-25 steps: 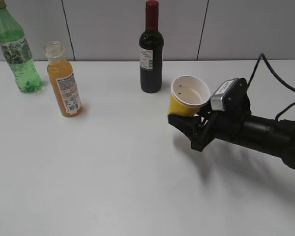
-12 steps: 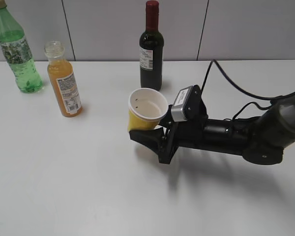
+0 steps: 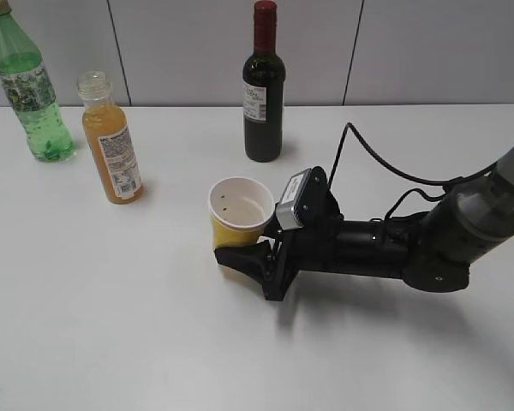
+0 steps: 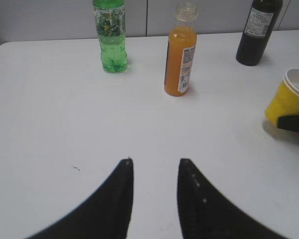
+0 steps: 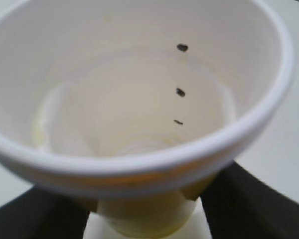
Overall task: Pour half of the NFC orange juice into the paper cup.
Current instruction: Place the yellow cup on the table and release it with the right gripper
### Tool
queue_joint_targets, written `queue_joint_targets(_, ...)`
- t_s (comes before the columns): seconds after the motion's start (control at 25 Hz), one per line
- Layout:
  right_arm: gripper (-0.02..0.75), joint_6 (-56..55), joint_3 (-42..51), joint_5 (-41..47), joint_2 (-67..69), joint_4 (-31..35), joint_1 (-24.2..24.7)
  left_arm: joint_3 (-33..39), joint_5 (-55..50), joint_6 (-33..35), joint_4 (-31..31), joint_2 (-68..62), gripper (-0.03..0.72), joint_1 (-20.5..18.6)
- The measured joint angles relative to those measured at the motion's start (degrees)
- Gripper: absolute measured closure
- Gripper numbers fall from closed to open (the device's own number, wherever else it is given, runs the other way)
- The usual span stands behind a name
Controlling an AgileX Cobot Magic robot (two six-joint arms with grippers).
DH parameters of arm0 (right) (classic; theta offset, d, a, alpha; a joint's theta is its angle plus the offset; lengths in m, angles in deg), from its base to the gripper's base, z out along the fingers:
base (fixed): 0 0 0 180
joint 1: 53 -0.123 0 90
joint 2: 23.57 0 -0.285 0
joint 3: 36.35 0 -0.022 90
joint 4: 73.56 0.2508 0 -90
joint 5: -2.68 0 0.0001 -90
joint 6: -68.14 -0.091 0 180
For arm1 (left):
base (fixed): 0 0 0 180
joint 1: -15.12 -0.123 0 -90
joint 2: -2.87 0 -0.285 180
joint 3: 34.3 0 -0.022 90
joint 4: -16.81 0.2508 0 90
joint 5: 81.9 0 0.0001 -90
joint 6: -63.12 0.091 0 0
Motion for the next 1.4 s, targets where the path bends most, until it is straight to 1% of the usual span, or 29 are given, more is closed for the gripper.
queue_joint_targets(0.16, 0.282, -0.8, -2.4, 5.0, 0.2, -1.9, -1.0, 0.0, 0.0, 0.0, 0.0, 0.0, 0.449, 0.0)
queue_joint_targets(0.28, 0.282, -3.7, -5.2, 6.2, 0.7, -4.1, -2.0, 0.0, 0.0, 0.0, 0.0, 0.0, 0.449, 0.0)
queue_joint_targets(0.4, 0.282, -4.5, -6.6, 7.3, 0.8, -4.8, -2.6, 0.0, 0.0, 0.0, 0.0, 0.0, 0.449, 0.0)
queue_joint_targets(0.52, 0.282, -4.7, -7.0, 8.6, 1.1, -5.8, -2.6, 0.0, 0.0, 0.0, 0.0, 0.0, 0.449, 0.0)
queue_joint_targets(0.68, 0.282, -4.9, -7.0, 9.5, 1.7, -8.7, -2.6, 0.0, 0.0, 0.0, 0.0, 0.0, 0.449, 0.0)
queue_joint_targets(0.88, 0.282, -4.9, -7.0, 9.6, 1.8, -9.2, -2.6, 0.0, 0.0, 0.0, 0.0, 0.0, 0.449, 0.0)
queue_joint_targets(0.92, 0.272, -4.9, -7.0, 9.6, 1.8, -9.2, -2.6, 0.0, 0.0, 0.0, 0.0, 0.0, 0.449, 0.0)
queue_joint_targets(0.96, 0.246, -4.9, -7.0, 9.6, 1.8, -9.2, -2.6, 0.0, 0.0, 0.0, 0.0, 0.0, 0.449, 0.0)
queue_joint_targets(1.08, 0.133, -5.2, -7.0, 9.6, 1.8, -8.5, -2.6, 0.0, 0.0, 0.0, 0.0, 0.0, 0.449, 0.0)
queue_joint_targets(1.12, 0.109, -5.4, -7.0, 9.6, 1.8, -8.2, -2.6, 0.0, 0.0, 0.0, 0.0, 0.0, 0.449, 0.0)
queue_joint_targets(1.28, 0.090, -7.0, -7.0, 10.1, 1.8, -7.9, -2.6, 0.0, 0.0, 0.0, 0.0, 0.0, 0.449, 0.0)
queue_joint_targets(1.4, 0.089, -8.7, -6.6, 13.8, 0.2, -8.8, -2.6, 0.0, 0.0, 0.0, 0.0, 0.0, 0.449, 0.0)
